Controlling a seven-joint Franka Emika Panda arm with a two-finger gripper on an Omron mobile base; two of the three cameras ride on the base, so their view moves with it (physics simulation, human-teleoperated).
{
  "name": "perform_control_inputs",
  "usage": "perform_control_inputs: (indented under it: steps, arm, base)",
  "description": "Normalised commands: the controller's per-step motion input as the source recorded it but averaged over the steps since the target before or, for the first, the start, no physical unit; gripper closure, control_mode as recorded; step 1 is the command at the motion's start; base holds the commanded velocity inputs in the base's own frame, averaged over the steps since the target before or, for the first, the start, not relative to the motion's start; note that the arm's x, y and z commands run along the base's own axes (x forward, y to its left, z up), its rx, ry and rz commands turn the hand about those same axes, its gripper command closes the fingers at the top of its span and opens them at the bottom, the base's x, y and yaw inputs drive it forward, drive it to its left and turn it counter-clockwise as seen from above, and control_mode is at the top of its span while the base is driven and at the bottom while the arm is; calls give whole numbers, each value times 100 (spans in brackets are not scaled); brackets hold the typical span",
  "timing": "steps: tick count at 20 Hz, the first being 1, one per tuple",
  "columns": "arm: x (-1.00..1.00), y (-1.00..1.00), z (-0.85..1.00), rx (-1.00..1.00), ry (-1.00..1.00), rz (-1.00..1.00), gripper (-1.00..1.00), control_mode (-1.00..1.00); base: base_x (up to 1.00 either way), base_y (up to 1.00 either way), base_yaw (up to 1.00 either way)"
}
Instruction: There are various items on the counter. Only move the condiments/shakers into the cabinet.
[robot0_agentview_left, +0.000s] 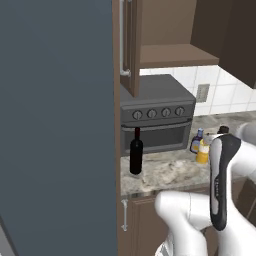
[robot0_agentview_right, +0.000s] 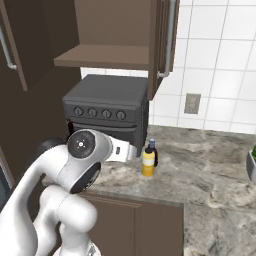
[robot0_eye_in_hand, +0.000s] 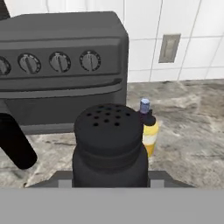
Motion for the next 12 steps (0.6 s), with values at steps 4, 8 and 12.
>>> perform_control_inputs:
  steps: [4,8,12]
  arm:
    - [-14,38,100,-8,-2,14,100,-100]
    - [-26,81,100,-10,0,15,100,-100]
    - [0,74,100,-6,-4,9,100,-100]
  base:
    - [0,0,0]
    - [0,0,0]
    - [0,0,0]
